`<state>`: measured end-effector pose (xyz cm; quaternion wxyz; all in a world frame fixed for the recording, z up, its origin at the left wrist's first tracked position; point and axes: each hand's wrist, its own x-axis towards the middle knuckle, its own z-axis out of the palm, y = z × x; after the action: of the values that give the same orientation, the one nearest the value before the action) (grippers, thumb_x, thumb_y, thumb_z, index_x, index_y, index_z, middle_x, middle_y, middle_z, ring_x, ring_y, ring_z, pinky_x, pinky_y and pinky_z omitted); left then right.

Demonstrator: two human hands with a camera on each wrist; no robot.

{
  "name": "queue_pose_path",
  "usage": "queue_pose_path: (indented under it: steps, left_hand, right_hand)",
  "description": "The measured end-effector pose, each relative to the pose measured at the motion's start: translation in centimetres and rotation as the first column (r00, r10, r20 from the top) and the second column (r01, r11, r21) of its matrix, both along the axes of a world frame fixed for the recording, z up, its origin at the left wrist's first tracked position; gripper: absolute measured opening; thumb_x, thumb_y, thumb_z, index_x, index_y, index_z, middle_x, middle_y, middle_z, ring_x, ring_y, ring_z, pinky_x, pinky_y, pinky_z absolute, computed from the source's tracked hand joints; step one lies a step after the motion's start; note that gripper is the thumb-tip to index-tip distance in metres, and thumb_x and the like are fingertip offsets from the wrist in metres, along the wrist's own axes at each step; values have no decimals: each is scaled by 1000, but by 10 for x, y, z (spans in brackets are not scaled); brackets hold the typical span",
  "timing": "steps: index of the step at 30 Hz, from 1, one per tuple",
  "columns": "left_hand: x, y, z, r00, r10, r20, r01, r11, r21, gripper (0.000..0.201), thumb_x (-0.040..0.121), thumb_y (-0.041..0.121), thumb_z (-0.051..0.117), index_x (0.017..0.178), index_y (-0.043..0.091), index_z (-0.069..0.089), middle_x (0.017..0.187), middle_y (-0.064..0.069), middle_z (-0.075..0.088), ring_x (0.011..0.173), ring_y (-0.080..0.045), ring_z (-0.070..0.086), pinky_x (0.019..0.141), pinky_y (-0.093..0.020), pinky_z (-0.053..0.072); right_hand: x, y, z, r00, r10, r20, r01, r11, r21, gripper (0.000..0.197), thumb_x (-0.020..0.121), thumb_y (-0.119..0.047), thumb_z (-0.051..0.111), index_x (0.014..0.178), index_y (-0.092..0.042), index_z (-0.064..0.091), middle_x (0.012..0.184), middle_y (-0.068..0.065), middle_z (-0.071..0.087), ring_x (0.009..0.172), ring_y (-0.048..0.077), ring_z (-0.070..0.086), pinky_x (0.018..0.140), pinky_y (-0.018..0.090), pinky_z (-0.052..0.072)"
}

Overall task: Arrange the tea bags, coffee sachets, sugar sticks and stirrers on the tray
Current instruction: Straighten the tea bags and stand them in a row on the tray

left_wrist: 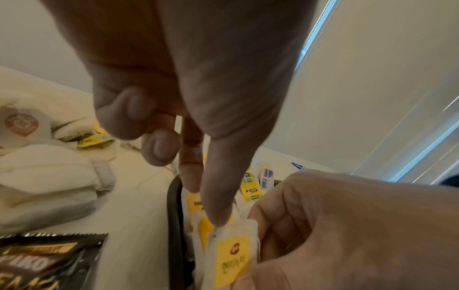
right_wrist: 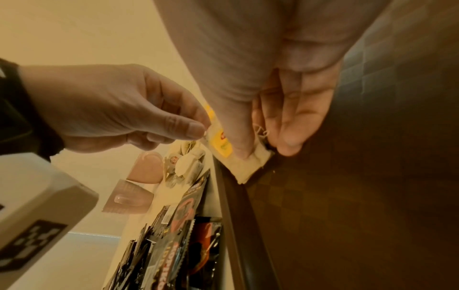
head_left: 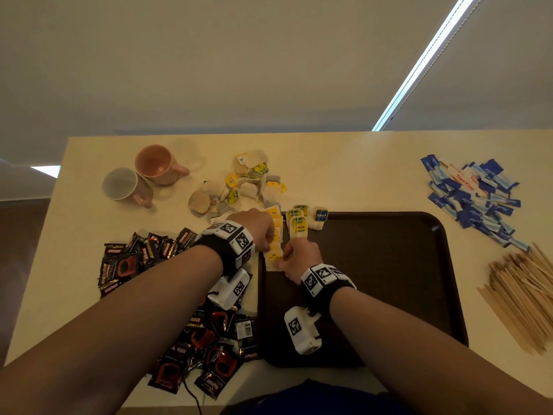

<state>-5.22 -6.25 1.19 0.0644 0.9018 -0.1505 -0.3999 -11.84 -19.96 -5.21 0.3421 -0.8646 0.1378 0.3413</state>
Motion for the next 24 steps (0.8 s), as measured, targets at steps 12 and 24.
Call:
queue_pose_path:
  steps: [12, 24]
  left_hand:
    - [2, -2, -8, 998, 41, 39, -41, 999, 2, 8, 89, 29, 72, 95, 29, 76, 107, 4, 72, 96, -20, 67, 79, -34, 55]
    - [7, 6, -7, 971, 212, 107, -197, 970, -141, 8, 91, 26, 66, 94, 25, 74, 98, 4, 67, 94, -18, 64, 84, -34, 54]
  right_hand:
    - [0, -1, 9, 997, 78, -6, -78, 994, -80, 27, 78, -28, 79, 96, -11, 68, 97, 8, 67, 89, 23, 66, 76, 33, 57]
    - [4, 0, 12, 997, 78, 16, -77, 995, -66, 21, 82, -27, 75, 91, -10, 66, 91, 10, 70, 81, 25, 69, 78, 41, 60]
